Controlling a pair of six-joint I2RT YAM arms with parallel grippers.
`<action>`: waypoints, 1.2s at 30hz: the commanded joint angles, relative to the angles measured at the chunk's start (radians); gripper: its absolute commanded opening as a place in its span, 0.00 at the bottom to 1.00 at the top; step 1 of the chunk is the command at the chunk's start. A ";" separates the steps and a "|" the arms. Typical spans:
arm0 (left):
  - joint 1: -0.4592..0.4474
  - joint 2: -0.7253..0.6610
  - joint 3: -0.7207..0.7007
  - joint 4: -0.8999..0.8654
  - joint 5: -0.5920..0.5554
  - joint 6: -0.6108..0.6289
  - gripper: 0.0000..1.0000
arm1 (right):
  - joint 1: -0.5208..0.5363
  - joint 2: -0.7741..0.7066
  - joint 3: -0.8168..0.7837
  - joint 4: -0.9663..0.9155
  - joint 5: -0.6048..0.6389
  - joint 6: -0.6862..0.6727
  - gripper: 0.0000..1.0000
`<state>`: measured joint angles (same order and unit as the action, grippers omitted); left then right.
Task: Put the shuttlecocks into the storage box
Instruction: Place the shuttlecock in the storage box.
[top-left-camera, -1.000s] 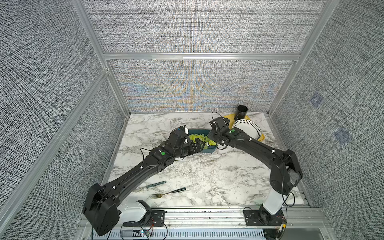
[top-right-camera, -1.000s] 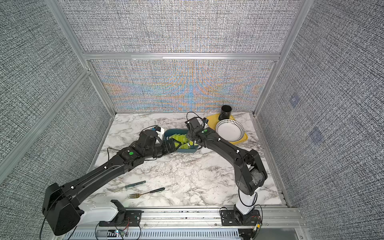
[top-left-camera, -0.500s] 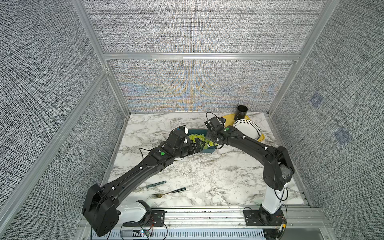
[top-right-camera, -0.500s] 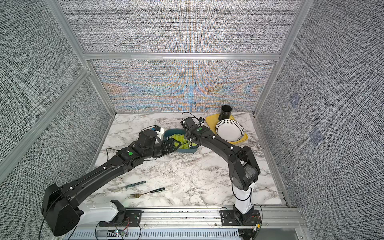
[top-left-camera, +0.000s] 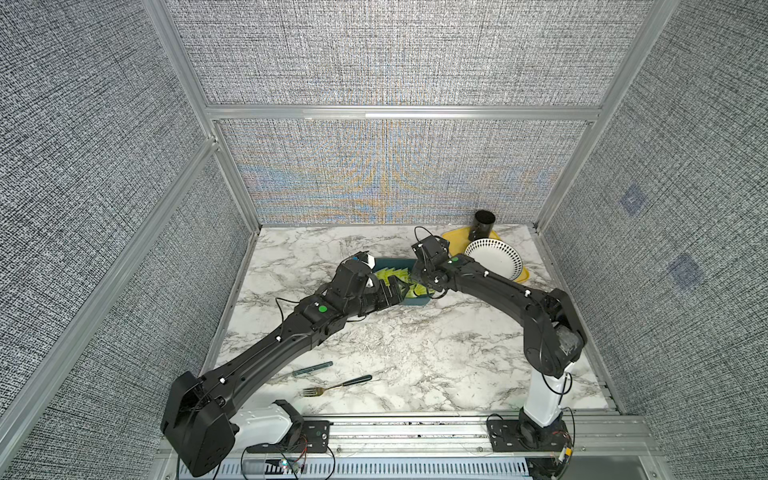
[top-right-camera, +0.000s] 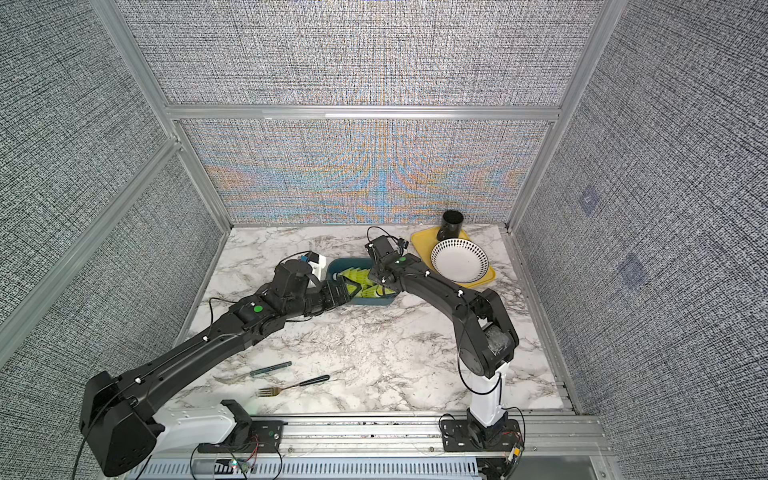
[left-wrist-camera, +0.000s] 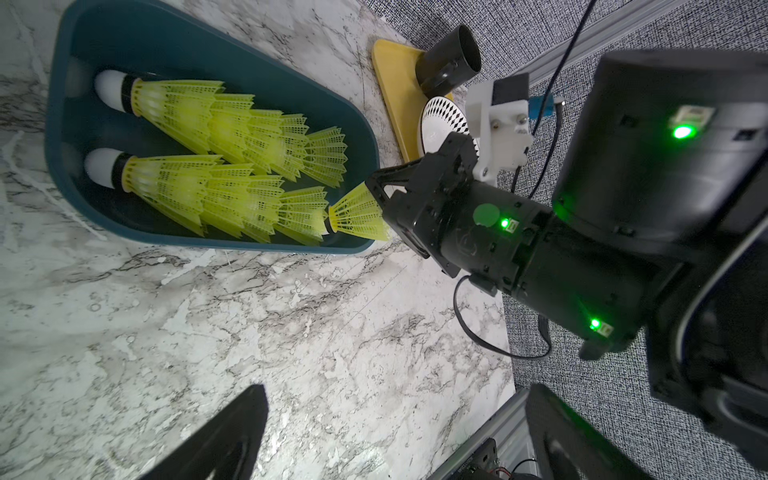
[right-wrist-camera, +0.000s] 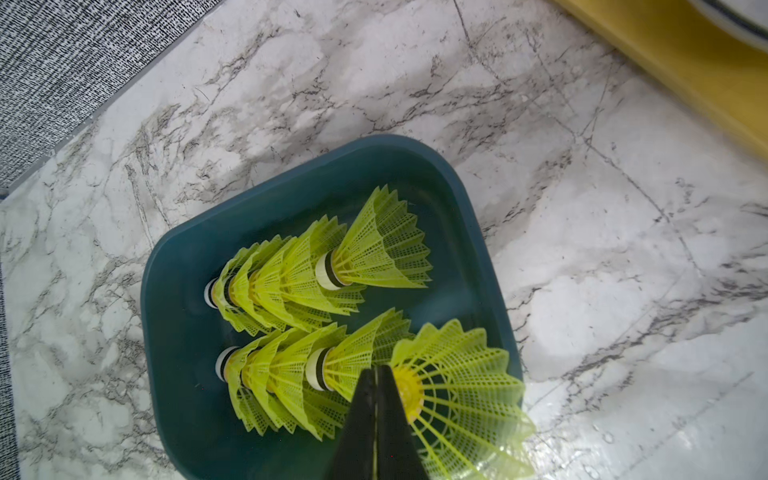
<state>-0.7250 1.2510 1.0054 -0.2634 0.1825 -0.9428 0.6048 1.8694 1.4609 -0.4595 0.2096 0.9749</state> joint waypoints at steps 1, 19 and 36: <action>-0.001 -0.006 -0.003 -0.008 -0.011 -0.001 1.00 | -0.019 -0.024 -0.046 0.104 -0.084 0.070 0.00; -0.004 -0.017 -0.025 -0.010 -0.012 -0.005 1.00 | -0.077 -0.063 -0.219 0.407 -0.242 0.186 0.00; -0.004 -0.004 -0.021 -0.010 -0.008 -0.005 1.00 | -0.092 -0.028 -0.273 0.474 -0.315 0.220 0.00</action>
<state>-0.7307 1.2442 0.9794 -0.2638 0.1825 -0.9482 0.5117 1.8366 1.1942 -0.0185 -0.0898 1.1843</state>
